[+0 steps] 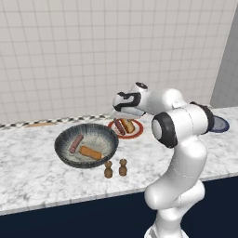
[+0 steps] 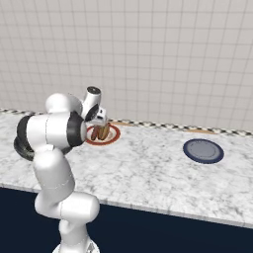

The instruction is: Place one bun and one sausage from the bowl on each plate.

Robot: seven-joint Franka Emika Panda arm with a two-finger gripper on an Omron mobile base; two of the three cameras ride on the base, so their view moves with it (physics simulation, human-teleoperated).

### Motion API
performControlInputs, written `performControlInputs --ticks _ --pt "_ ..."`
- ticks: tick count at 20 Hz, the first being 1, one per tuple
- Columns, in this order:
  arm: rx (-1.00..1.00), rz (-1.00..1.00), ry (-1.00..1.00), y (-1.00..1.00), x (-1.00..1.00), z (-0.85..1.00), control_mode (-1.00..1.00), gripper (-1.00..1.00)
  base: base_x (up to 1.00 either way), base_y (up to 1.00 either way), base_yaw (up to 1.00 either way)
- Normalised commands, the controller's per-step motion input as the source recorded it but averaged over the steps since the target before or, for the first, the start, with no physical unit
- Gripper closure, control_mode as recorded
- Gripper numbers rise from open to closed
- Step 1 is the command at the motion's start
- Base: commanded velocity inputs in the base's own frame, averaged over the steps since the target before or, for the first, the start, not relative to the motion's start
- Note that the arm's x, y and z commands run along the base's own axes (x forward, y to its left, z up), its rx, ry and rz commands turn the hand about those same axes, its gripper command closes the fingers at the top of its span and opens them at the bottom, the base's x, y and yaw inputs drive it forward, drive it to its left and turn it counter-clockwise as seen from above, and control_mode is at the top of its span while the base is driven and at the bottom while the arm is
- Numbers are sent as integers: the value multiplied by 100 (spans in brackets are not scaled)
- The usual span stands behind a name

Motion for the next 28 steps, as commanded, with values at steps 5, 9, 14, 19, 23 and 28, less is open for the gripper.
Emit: performControlInputs --ticks 5,9,14,19,23,28 --pt "-3 1 4 2 -100 47 -100 -100 0 0 0" --pt "-7 17 16 50 -51 26 -100 -100 0 0 0" --pt "-4 11 25 47 -57 6 -100 -100 0 0 0" --pt "-3 19 18 44 -15 0 -100 -100 0 0 0" --pt "-4 19 19 54 -1 -5 -100 -100 0 0 0" --pt "-5 12 5 54 0 -19 -100 -100 0 0 0"
